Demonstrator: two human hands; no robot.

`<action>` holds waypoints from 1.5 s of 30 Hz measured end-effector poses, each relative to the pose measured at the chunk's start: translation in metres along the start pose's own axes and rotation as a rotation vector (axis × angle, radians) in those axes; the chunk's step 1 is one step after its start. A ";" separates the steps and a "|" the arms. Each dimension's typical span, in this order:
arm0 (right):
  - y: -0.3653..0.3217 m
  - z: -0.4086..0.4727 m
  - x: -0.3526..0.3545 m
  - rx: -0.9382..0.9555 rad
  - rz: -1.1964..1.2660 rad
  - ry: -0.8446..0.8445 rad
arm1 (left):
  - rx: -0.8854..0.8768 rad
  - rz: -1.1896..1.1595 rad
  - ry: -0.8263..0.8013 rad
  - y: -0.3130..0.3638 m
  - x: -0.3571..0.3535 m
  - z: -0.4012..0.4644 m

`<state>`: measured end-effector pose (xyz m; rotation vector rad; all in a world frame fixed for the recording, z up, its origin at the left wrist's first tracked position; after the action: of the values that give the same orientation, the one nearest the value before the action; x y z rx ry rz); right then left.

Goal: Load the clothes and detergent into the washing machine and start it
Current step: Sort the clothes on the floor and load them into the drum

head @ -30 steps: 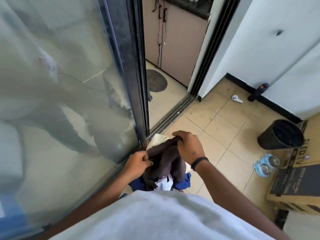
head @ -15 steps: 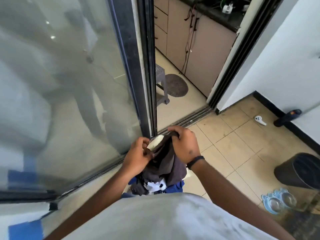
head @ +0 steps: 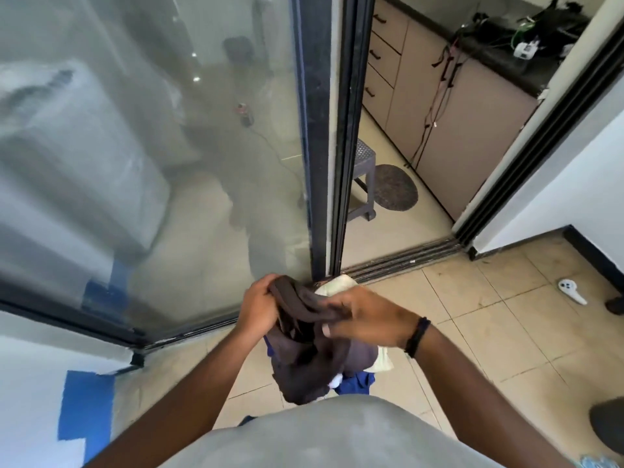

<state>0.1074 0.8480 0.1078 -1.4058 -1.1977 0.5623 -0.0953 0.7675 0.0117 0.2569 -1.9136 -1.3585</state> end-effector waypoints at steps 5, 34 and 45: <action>0.035 -0.013 -0.022 -0.259 -0.253 -0.313 | 0.214 -0.219 0.011 -0.001 0.024 -0.035; -0.050 -0.011 -0.203 0.119 0.113 -0.110 | 0.686 -0.552 -0.066 -0.075 0.130 -0.127; -0.007 0.006 -0.107 0.195 -0.657 -0.209 | 0.202 -0.058 0.191 -0.037 0.070 -0.112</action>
<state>0.0603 0.7546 0.0815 -0.7322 -1.6257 0.3484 -0.0771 0.6320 0.0281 0.5267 -1.8936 -1.1339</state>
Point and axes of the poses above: each hand's wrist, its own z-axis towards the middle knuckle, its own x-axis out of the back of the hand, y = z × x, the point moved 1 cm from there along z, towards the middle knuckle, and after that the axes turned 8 degrees about y, right-handed, at the moved point
